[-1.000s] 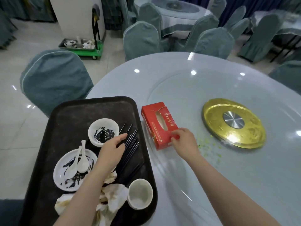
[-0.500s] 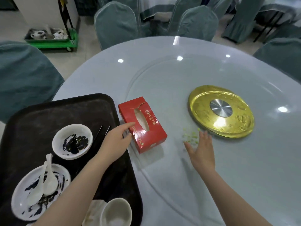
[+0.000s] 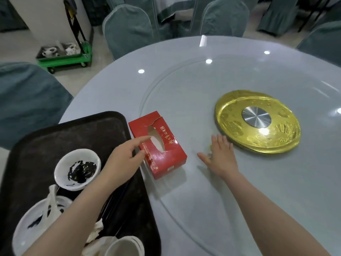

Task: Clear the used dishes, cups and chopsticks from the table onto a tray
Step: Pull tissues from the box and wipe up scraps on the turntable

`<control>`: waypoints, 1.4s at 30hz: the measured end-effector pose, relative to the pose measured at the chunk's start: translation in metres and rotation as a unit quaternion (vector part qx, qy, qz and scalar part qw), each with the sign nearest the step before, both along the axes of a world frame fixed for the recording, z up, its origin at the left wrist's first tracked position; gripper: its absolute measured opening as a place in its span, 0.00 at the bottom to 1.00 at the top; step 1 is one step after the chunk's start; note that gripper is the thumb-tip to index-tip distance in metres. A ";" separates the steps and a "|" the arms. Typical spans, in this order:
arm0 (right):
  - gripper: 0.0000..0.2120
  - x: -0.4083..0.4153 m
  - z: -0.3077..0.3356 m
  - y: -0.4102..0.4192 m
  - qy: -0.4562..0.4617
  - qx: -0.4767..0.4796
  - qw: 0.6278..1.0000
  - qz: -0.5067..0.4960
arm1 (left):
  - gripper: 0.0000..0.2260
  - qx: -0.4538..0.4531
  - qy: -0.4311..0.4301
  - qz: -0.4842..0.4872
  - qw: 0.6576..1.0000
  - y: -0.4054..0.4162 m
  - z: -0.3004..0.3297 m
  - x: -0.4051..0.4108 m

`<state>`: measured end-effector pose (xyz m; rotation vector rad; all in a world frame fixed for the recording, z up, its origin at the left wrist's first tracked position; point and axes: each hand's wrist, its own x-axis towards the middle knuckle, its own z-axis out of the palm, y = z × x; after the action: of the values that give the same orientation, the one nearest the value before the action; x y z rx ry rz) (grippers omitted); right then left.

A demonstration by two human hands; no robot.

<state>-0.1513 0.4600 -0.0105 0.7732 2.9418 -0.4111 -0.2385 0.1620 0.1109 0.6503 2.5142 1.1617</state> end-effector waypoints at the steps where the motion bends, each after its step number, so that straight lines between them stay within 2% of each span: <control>1: 0.38 -0.002 -0.001 0.000 0.001 0.000 1.000 0.024 | 0.20 0.001 0.002 -0.001 1.000 -0.001 0.002 0.001; 4: 0.23 0.003 -0.003 -0.001 0.045 -0.061 0.993 0.089 | 0.20 -0.001 -0.008 -0.001 1.000 -0.001 0.003 0.005; 7: 0.19 0.023 -0.002 -0.009 0.096 -0.106 0.984 0.105 | 0.20 -0.010 -0.025 -0.005 1.000 0.004 0.002 0.012; 13: 0.10 0.065 0.001 -0.023 0.156 -0.070 0.984 0.041 | 0.19 -0.016 -0.019 -0.036 0.999 0.016 0.012 0.032; 16: 0.05 0.076 0.004 -0.028 0.136 -0.014 0.990 0.018 | 0.19 -0.020 -0.003 -0.049 0.999 0.018 0.021 0.039; 20: 0.07 0.087 0.007 -0.027 0.081 0.018 0.997 -0.002 | 0.19 -0.010 -0.009 -0.046 0.999 0.017 0.026 0.047; 23: 0.13 0.096 0.011 -0.022 0.100 0.045 0.994 0.010 | 0.19 0.005 -0.016 -0.041 0.999 0.015 0.029 0.052; 27: 0.17 0.107 0.015 -0.016 0.112 0.049 0.992 -0.020 | 0.19 0.016 -0.027 -0.037 0.999 0.012 0.029 0.058; 32: 0.23 0.113 0.021 -0.005 0.047 0.040 0.994 -0.088 | 0.18 -0.009 -0.050 -0.047 0.998 0.009 0.025 0.069; 36: 0.24 0.125 0.036 -0.014 0.116 -0.022 0.984 -0.136 | 0.18 -0.019 -0.060 -0.061 0.996 0.006 0.029 0.080; 42: 0.27 0.117 0.096 -0.056 0.236 -0.117 0.955 -0.135 | 0.17 0.108 -0.116 -0.045 0.986 0.011 0.051 0.107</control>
<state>-0.0341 0.4038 0.0850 1.1883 3.1125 -1.0823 -0.1316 0.1726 0.1624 0.6316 2.1642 1.4019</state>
